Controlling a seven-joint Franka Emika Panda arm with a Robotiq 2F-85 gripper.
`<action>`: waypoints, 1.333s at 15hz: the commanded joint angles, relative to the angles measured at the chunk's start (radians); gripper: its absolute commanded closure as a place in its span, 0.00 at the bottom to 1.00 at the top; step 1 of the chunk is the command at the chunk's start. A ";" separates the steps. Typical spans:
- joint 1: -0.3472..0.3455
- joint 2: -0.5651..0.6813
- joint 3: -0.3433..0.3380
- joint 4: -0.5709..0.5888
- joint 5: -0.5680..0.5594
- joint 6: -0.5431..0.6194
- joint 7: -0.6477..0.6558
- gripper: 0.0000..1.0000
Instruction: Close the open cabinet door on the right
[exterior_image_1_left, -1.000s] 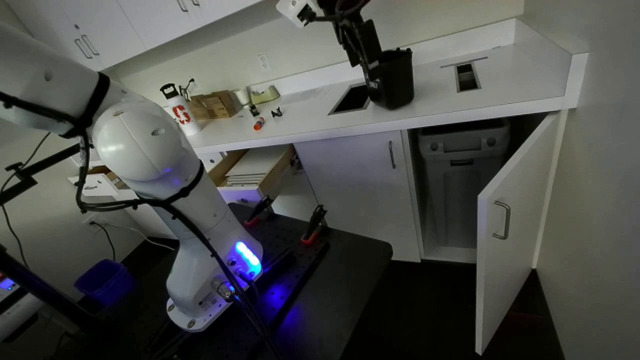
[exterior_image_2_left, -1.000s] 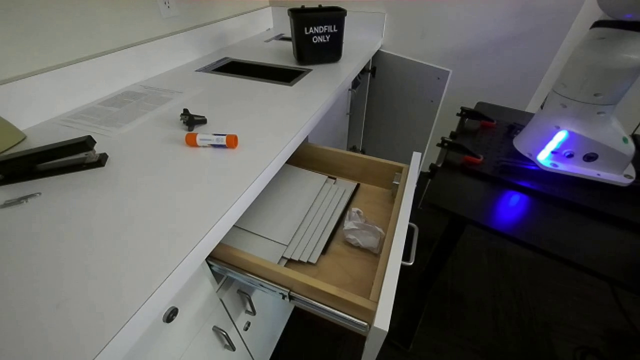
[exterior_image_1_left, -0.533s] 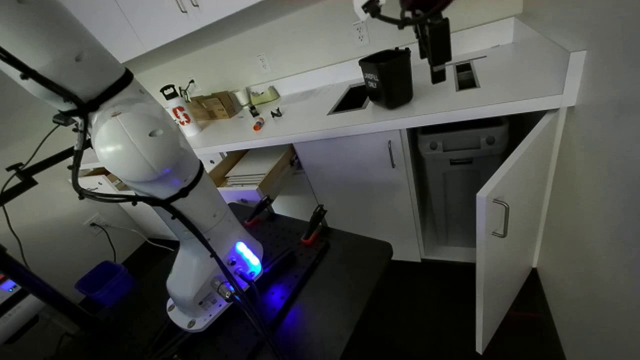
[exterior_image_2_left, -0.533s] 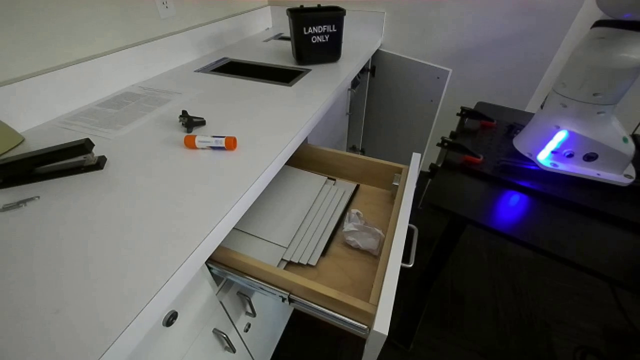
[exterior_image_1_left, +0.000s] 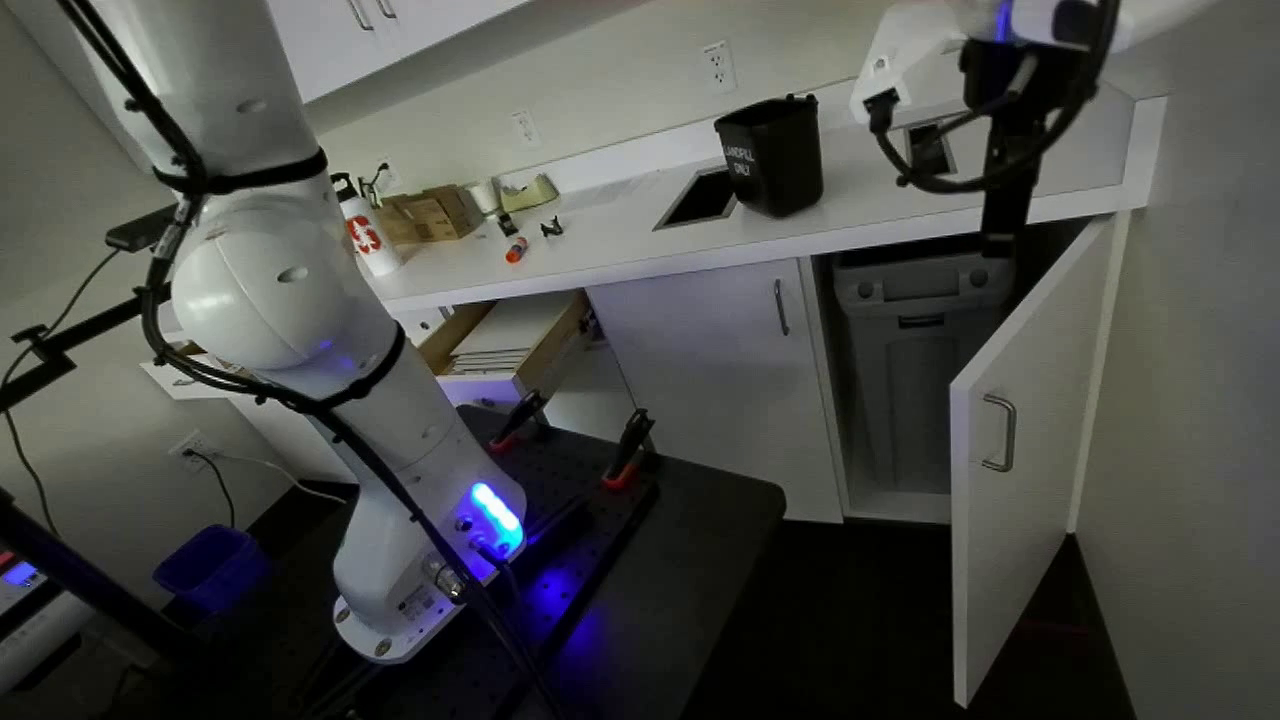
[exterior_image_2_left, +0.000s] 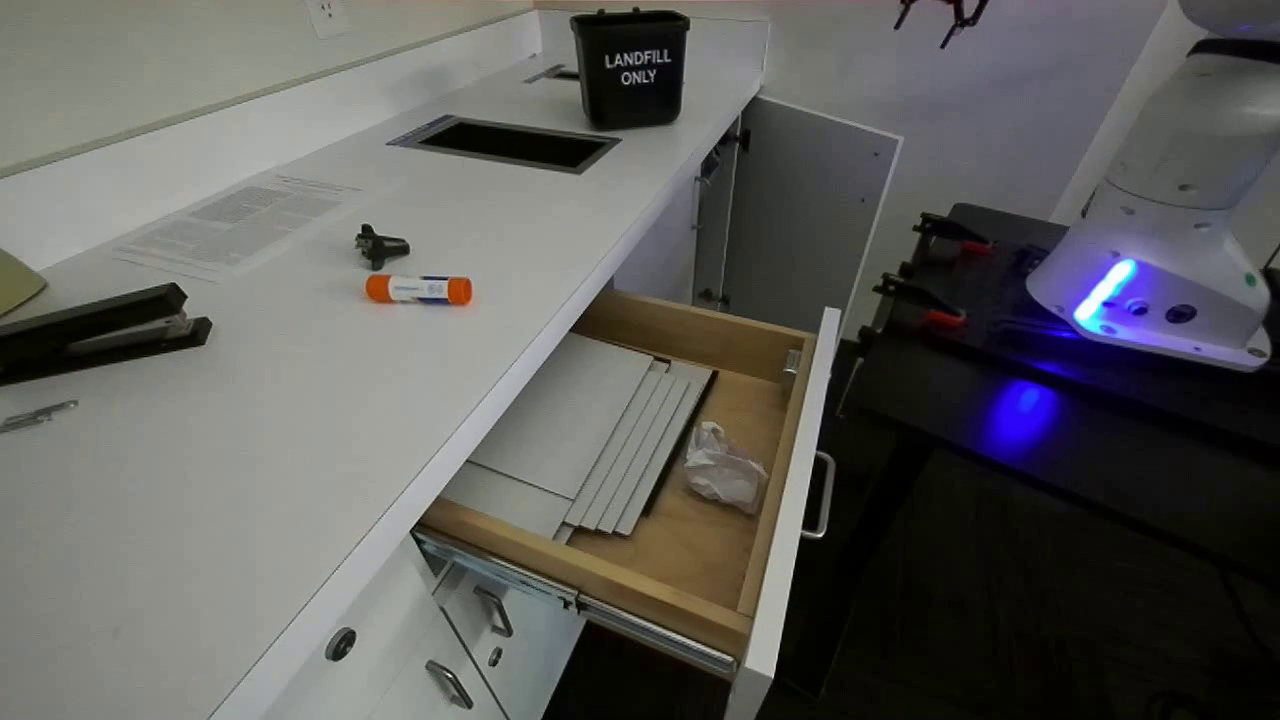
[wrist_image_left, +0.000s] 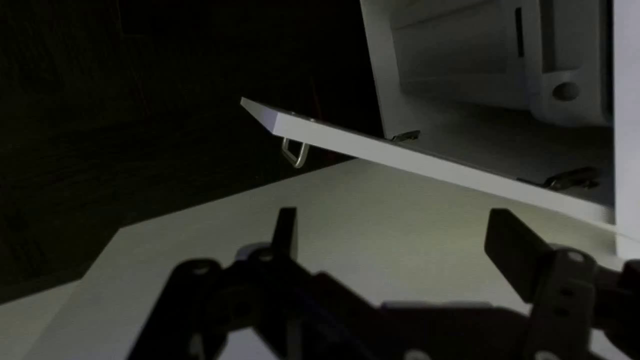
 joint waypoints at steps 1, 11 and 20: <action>-0.070 0.168 0.031 0.136 0.068 -0.021 0.136 0.29; -0.190 0.369 0.132 0.305 0.139 -0.082 0.387 0.99; -0.229 0.457 0.175 0.385 0.158 -0.154 0.369 1.00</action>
